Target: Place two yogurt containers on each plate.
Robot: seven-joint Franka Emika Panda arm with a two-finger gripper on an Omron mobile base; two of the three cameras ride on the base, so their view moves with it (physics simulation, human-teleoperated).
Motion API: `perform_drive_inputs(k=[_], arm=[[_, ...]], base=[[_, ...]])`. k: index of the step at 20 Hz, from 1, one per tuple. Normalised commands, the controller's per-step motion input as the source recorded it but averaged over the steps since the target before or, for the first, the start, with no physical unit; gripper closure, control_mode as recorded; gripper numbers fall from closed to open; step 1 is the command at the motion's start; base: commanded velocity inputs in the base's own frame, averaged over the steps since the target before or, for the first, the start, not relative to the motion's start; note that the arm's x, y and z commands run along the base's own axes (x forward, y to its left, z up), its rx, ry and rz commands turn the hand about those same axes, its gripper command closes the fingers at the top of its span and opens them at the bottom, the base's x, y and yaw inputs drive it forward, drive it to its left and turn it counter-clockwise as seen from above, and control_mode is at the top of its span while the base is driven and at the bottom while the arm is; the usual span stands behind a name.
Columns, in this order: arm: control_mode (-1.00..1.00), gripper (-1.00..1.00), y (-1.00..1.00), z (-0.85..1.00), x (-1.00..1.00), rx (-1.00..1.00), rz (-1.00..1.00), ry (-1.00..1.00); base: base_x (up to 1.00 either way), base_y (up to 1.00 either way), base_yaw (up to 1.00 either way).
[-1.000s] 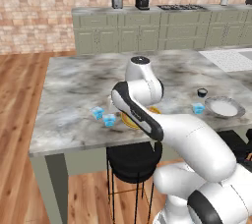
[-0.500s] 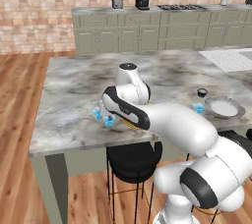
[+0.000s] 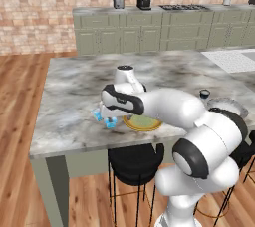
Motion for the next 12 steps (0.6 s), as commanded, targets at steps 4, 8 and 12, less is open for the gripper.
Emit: perform_drive_inputs(k=[4,8,12], arm=[[-1.0,-1.0,0.03,-0.28,0.39,0.0,0.0,0.08],[-1.0,-1.0,0.12,-0.3,0.32,-0.01,0.0,0.04],[-1.0,-1.0,0.17,-0.24,0.34,-0.01,0.0,0.03]], base=[[0.0,0.0,0.0],[0.0,0.0,0.0],[0.0,0.0,0.0]])
